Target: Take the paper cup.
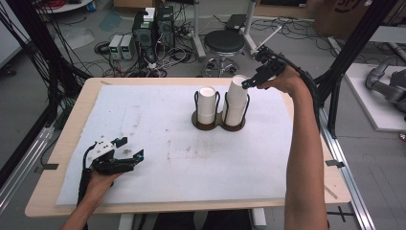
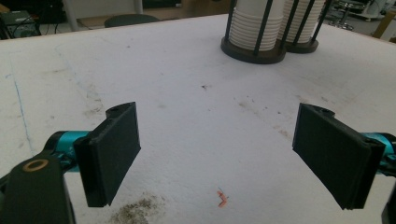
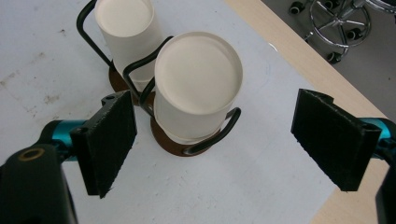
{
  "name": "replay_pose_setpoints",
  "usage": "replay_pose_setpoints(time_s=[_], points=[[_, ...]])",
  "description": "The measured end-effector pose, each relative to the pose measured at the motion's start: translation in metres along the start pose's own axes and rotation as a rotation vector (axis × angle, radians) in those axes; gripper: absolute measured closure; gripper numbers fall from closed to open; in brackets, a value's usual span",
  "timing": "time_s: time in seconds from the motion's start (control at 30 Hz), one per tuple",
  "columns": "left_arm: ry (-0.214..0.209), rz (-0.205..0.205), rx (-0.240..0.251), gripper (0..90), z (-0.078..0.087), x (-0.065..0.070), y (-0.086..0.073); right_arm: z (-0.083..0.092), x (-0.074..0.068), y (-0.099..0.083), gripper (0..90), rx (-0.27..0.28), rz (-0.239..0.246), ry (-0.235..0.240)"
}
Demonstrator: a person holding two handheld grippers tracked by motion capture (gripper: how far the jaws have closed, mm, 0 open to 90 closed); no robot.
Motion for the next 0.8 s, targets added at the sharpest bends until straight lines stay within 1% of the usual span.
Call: replay_pose_setpoints(time_s=[0.1,0.13,0.3,0.33,0.47,0.67,0.73,0.8], points=[[-0.001,0.002,-0.002,14.8,0.0,0.0,0.0,-0.003,0.0,0.003,14.7,-0.009,0.003,0.001],[0.0,0.006,0.0,14.9,0.0,0.0,0.0,-0.008,-0.001,0.006,14.7,-0.026,0.008,-0.006],[-0.003,0.002,-0.001,14.9,0.0,0.0,0.0,-0.015,-0.004,0.011,14.8,-0.047,0.014,-0.006],[-0.001,0.001,0.003,14.9,0.0,0.0,0.0,-0.018,-0.006,0.014,15.1,-0.065,0.019,-0.014],[-0.005,0.003,0.005,14.8,0.0,0.0,0.0,-0.023,-0.009,0.018,15.1,-0.094,0.037,-0.025],[-0.009,0.006,0.005,14.8,0.0,0.0,0.0,-0.029,-0.011,0.019,15.2,-0.126,0.046,-0.034],[-0.009,0.002,0.005,14.8,0.0,0.0,0.0,-0.033,-0.011,0.019,15.6,-0.146,0.054,-0.04],[-0.01,0.0,0.005,14.8,0.0,0.0,0.0,-0.034,-0.011,0.018,15.6,-0.153,0.054,-0.039]])
Point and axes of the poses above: each handheld gripper's, and its own axes: z roughly backward along the jaws, y roughly out of its top, x roughly to its right, the point moved 5 cm from there along -z, roughly forward along the jaws, and after that the axes turned 6 degrees about -z, right-handed, at the moved point
